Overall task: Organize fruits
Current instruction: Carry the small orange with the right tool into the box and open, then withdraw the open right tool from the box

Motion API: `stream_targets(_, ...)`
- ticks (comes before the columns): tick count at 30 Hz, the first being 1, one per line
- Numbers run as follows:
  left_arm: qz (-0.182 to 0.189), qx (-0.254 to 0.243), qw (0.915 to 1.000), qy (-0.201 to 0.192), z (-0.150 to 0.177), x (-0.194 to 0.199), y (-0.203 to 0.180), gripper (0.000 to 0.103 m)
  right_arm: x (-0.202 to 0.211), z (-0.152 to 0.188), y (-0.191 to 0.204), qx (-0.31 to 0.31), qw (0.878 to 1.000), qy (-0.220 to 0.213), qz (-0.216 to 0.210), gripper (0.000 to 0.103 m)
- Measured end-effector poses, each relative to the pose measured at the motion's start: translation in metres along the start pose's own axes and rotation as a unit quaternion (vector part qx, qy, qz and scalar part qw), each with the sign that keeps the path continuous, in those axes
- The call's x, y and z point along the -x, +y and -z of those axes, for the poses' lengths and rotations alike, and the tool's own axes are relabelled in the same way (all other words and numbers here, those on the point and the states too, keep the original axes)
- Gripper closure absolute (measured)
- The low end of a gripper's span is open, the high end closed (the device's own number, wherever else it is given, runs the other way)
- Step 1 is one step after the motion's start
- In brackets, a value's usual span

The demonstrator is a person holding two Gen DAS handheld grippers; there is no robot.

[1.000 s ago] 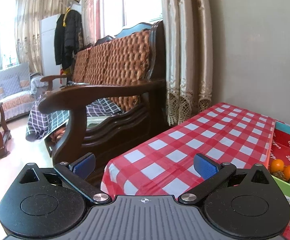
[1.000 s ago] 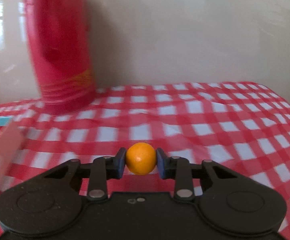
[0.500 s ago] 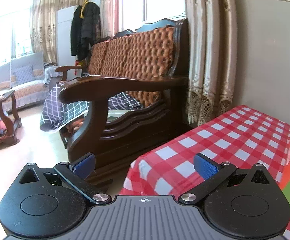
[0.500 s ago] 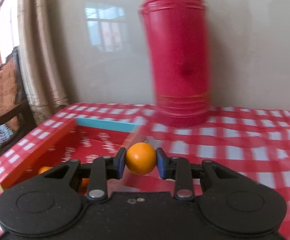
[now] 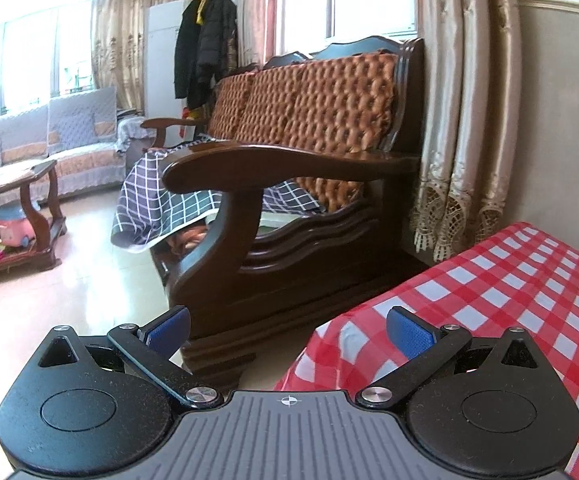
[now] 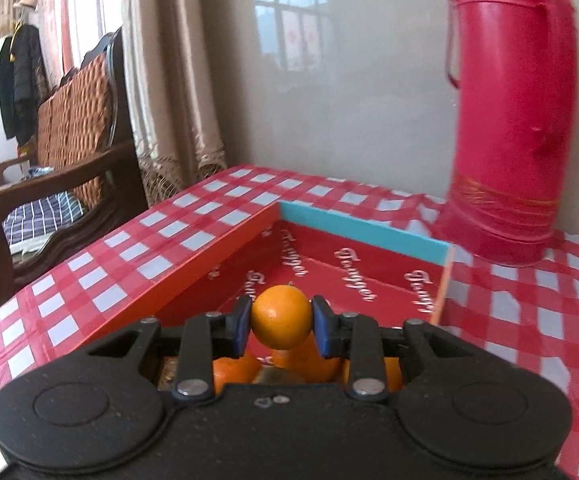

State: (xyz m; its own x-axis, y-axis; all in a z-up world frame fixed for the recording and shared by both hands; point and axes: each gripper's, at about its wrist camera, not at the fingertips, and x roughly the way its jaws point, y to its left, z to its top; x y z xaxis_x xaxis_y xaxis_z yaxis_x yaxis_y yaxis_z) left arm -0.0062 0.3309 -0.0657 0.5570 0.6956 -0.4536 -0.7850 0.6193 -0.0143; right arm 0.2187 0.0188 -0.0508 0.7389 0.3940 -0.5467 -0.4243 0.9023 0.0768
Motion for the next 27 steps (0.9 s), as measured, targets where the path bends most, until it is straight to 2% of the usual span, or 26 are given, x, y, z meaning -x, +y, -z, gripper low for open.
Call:
stream_targets(7, 0.003, -0.001, 1.0, 0.002, 0.001, -0.002, 0.0, 0.0, -0.012, -0.002, 0.013, 0.021, 1.0, 0.016, 0.004, 0.079)
stream_targets(10, 0.008, -0.008, 0.9999, -0.002, 0.001, 0.002, -0.004, 0.0, -0.012, -0.002, 0.011, 0.016, 1.0, 0.025, 0.004, 0.074)
stream_targets(12, 0.012, -0.014, 0.9998, -0.005, 0.001, 0.004, -0.008, 0.0, -0.012, -0.002, 0.011, 0.014, 1.0, 0.026, 0.003, 0.068)
stream_targets(14, 0.017, -0.019, 0.9997, -0.005, 0.001, 0.006, -0.011, 0.0, -0.008, -0.002, 0.012, 0.014, 1.0, 0.02, 0.009, 0.04)
stream_targets(15, 0.023, -0.023, 0.9994, -0.006, 0.001, 0.007, -0.013, 0.0, -0.004, -0.002, 0.012, 0.014, 1.0, 0.012, 0.013, 0.035)
stream_targets(20, 0.055, -0.06, 0.9966, -0.007, 0.0, 0.013, -0.032, 0.0, 0.026, -0.002, 0.01, 0.011, 1.0, -0.007, 0.024, 0.031)
stream_targets(22, 0.077, -0.079, 0.9938, -0.011, -0.002, 0.019, -0.046, 0.0, 0.044, 0.001, 0.006, 0.001, 0.999, -0.013, 0.039, 0.023)
stream_targets(27, 0.149, -0.118, 0.9817, -0.01, -0.007, 0.046, -0.091, 0.0, 0.092, 0.011, -0.007, -0.027, 0.996, -0.021, 0.077, 0.015)
